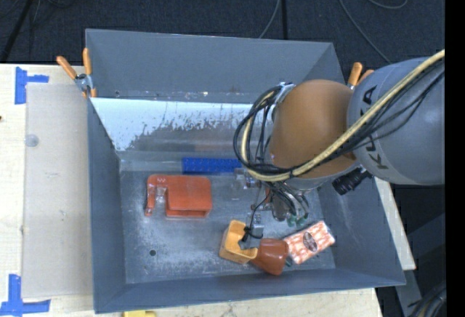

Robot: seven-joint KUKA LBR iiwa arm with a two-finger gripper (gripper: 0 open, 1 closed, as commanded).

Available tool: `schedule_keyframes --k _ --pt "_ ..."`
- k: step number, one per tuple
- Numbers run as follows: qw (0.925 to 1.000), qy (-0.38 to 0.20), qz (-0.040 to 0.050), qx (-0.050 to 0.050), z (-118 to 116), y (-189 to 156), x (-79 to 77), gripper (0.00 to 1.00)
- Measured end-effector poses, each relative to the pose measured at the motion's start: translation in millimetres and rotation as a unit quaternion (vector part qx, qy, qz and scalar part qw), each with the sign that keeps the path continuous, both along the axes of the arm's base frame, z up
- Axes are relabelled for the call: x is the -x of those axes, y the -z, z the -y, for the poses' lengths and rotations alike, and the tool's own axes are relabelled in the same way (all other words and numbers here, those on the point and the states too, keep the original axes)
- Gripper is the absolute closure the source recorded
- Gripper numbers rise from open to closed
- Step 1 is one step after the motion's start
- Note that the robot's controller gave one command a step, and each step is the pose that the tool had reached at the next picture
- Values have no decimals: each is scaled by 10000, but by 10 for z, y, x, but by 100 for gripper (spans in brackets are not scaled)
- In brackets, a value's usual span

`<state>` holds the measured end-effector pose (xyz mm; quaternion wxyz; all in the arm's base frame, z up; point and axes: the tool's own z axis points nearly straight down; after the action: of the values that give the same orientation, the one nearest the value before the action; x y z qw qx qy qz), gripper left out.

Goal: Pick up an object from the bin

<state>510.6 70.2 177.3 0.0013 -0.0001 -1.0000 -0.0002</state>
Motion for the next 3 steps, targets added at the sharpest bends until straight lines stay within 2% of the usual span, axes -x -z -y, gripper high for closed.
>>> schedule_keyframes --k 1,2,3 --pt "9999 154 -6 -4 230 620 182 0" --pt "10000 32 -44 -6 299 694 229 0" --pt "10000 7 -18 -4 253 633 379 0"
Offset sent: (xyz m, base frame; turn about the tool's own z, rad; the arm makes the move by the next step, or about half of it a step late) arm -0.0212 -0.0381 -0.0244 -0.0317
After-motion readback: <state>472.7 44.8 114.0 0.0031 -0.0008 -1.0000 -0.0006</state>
